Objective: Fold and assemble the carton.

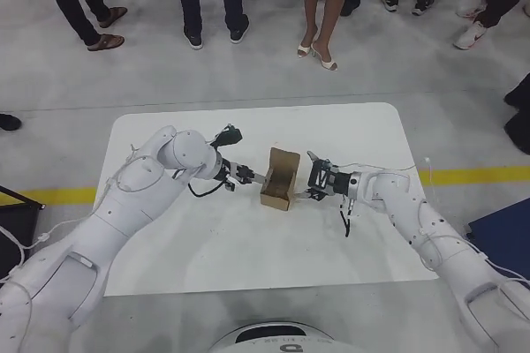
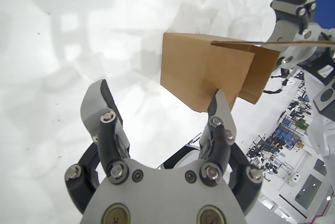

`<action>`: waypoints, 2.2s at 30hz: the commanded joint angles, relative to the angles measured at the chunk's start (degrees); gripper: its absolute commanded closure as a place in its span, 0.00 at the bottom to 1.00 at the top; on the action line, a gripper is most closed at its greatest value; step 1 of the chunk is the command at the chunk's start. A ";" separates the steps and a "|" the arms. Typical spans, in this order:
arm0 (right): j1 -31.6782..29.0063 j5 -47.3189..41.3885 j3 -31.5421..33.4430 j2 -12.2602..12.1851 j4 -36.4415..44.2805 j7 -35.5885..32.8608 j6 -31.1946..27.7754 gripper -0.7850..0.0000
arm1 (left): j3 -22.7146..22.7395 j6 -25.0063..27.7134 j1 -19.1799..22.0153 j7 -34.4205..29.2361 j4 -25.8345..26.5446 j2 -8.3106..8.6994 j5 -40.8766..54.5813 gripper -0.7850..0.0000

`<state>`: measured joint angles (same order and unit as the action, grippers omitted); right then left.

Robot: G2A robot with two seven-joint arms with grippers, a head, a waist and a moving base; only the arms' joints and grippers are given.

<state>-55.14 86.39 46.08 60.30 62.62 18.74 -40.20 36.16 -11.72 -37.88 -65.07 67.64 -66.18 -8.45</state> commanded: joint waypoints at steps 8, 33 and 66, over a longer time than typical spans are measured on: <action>3.00 0.81 -2.74 1.90 -4.03 2.15 -0.94 0.00 | -3.18 0.42 2.79 -0.46 -2.25 -2.59 -0.62 0.17; 3.74 6.19 0.74 0.65 -8.87 12.81 -2.29 0.00 | -2.83 -10.44 3.92 -5.45 1.74 -3.28 -8.03 1.00; -1.00 -10.15 3.90 1.21 0.13 -7.54 -1.41 0.00 | 37.65 9.85 -24.29 -5.86 8.32 7.45 20.14 0.00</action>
<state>-56.10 76.15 49.87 61.57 62.73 11.81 -41.53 73.74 -1.79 -62.04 -71.03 75.87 -58.75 11.64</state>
